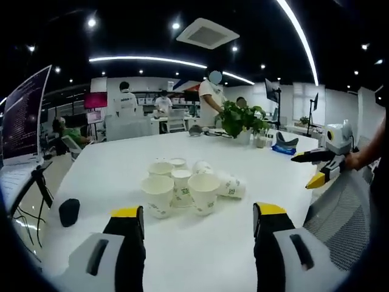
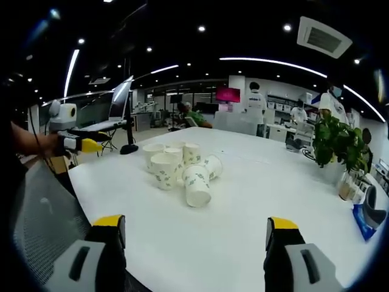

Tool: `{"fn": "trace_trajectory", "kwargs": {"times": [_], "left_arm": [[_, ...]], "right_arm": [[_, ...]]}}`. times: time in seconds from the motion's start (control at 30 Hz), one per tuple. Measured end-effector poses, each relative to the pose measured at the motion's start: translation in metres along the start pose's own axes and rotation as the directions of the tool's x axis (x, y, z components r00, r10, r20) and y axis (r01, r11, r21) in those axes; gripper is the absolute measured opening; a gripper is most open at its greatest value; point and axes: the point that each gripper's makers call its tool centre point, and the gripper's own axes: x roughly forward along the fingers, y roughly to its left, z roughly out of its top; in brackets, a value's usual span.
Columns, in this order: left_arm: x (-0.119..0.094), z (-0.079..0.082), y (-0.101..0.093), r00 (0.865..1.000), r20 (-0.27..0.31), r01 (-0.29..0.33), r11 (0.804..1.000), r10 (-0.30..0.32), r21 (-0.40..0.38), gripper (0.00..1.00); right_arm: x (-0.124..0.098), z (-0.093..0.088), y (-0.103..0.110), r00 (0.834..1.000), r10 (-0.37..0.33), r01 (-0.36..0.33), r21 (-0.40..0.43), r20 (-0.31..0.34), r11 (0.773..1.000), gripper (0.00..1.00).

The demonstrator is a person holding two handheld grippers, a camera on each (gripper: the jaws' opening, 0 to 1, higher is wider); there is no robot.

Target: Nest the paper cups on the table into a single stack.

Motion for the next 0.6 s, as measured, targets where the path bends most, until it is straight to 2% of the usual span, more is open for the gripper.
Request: {"fn": "trace_trajectory", "kwargs": {"times": [0.17, 0.27, 0.5, 0.6], "left_arm": [[0.018, 0.005, -0.004, 1.000, -0.003, 0.013, 1.000, -0.013, 0.018, 0.59], [0.029, 0.002, -0.005, 0.999, -0.020, 0.034, 0.999, -0.034, 0.012, 0.58], [0.051, -0.003, -0.001, 0.998, -0.052, 0.044, 0.999, -0.044, -0.001, 0.54], [0.061, -0.002, 0.000, 0.998, -0.047, 0.048, 0.999, -0.048, 0.000, 0.48]], "right_arm": [[0.000, 0.000, 0.001, 1.000, 0.004, -0.004, -0.003, -0.003, 1.000, 0.98], [0.000, 0.000, 0.001, 1.000, 0.004, -0.004, -0.002, -0.001, 1.000, 0.98], [0.000, 0.001, 0.000, 1.000, -0.001, 0.001, -0.004, 0.001, 1.000, 0.98], [0.000, 0.001, 0.000, 1.000, -0.005, 0.005, -0.006, 0.001, 1.000, 0.97]]}}
